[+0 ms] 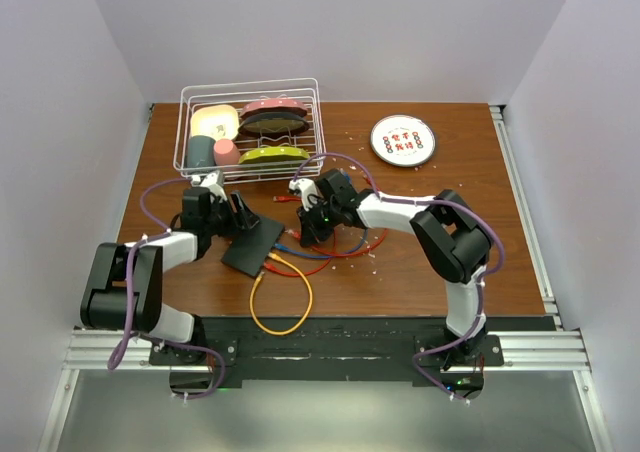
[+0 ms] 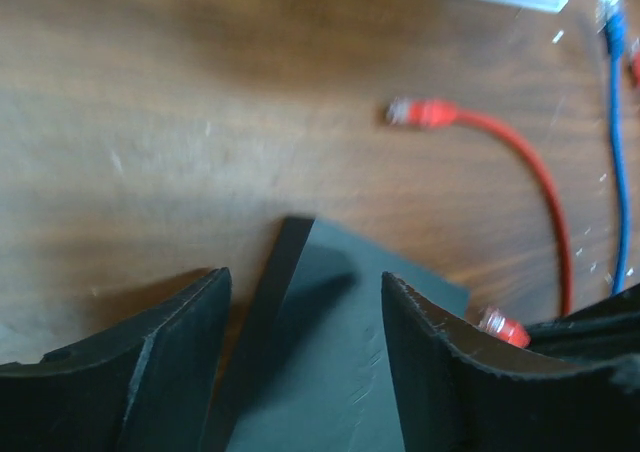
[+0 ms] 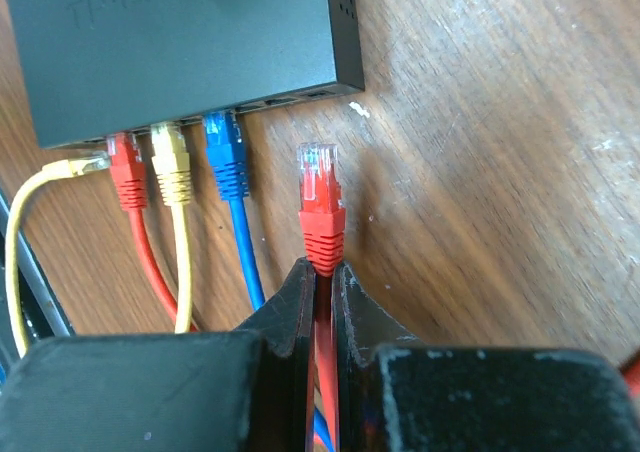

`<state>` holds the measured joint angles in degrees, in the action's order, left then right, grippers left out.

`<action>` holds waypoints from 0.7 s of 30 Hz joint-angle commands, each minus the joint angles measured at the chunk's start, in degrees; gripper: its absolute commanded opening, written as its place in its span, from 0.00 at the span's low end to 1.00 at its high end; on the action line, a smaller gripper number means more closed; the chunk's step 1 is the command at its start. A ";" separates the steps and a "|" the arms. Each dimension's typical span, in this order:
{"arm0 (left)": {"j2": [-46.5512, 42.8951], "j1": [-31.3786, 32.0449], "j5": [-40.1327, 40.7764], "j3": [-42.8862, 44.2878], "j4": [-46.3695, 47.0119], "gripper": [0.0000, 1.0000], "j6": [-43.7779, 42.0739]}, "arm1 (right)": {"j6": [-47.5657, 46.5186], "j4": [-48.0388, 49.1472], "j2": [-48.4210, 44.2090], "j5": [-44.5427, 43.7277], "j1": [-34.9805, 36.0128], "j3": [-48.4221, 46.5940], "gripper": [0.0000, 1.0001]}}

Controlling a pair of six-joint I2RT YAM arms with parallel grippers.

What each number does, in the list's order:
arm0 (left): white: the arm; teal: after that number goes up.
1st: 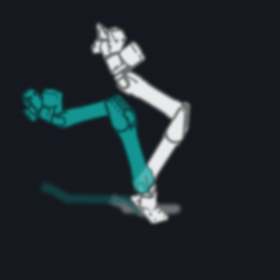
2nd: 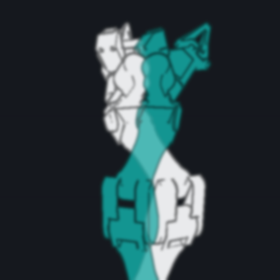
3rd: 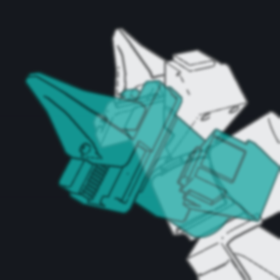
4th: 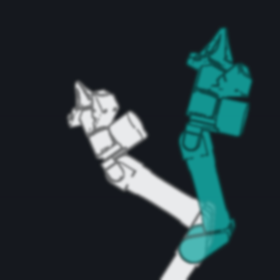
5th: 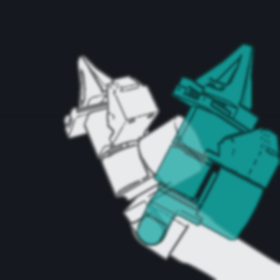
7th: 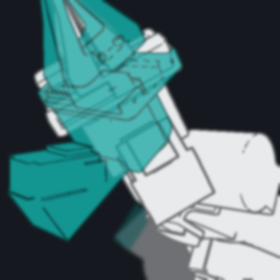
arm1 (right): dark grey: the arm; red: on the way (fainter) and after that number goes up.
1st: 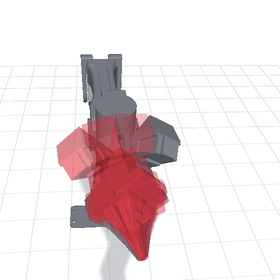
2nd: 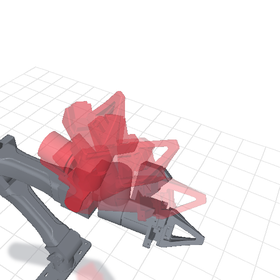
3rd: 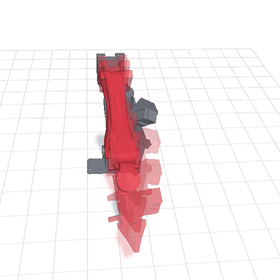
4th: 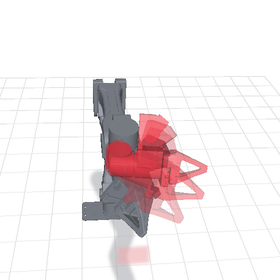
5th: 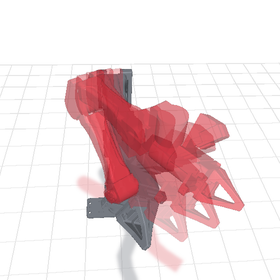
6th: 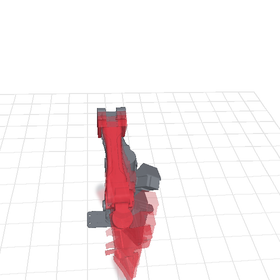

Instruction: Insert the plug into the switch port

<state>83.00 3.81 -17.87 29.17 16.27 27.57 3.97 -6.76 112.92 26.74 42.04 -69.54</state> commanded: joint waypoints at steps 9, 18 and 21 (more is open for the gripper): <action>1.99 -0.39 -2.52 -5.17 9.04 0.54 2.83 | -1.86 -5.28 1.95 1.29 1.73 -3.68 0.00; 2.87 -0.39 -3.93 -7.19 11.32 0.48 4.59 | -1.24 -5.36 3.53 1.12 2.43 -4.55 0.00; 3.22 -0.39 -4.54 -7.55 12.20 0.47 5.12 | -1.24 -6.42 4.58 1.03 2.52 -5.78 0.00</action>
<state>84.90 3.36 -19.90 23.14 27.44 31.07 3.03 -10.33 115.35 28.10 43.94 -72.77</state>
